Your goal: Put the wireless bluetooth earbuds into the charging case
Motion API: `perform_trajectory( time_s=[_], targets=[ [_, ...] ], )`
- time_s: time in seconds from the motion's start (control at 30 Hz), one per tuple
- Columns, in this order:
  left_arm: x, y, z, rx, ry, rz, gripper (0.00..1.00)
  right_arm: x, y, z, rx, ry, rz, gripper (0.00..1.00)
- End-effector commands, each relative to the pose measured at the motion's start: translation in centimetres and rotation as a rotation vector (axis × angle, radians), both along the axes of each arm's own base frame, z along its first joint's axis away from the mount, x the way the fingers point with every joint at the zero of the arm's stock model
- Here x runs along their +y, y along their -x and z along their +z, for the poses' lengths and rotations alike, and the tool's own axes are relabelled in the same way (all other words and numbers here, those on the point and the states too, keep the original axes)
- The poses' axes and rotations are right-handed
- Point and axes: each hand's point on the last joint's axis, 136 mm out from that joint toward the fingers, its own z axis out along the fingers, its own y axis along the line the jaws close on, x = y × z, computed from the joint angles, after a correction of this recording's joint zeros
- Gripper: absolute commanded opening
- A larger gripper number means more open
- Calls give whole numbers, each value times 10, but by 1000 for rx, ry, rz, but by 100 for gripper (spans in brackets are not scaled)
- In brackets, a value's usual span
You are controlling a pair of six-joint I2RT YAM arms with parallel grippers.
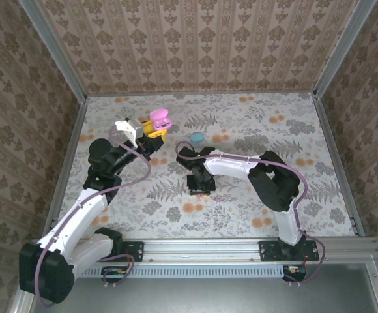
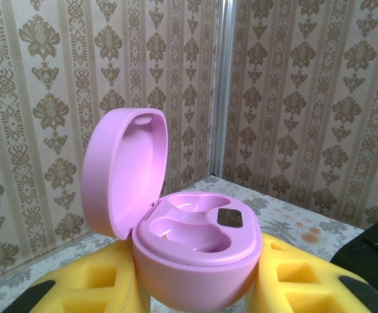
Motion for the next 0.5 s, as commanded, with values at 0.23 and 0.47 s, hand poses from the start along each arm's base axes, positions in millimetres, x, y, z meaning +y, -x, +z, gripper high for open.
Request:
perform_trajectory(
  time_s=[0.23,0.47],
  targets=[
    [3,3,14,-40,7,8,31,-4,-1,6,-14,27,15,21],
    [3,0,12,-39,-1,14,31,6,-19,51,-141,-106,47,19]
  ],
)
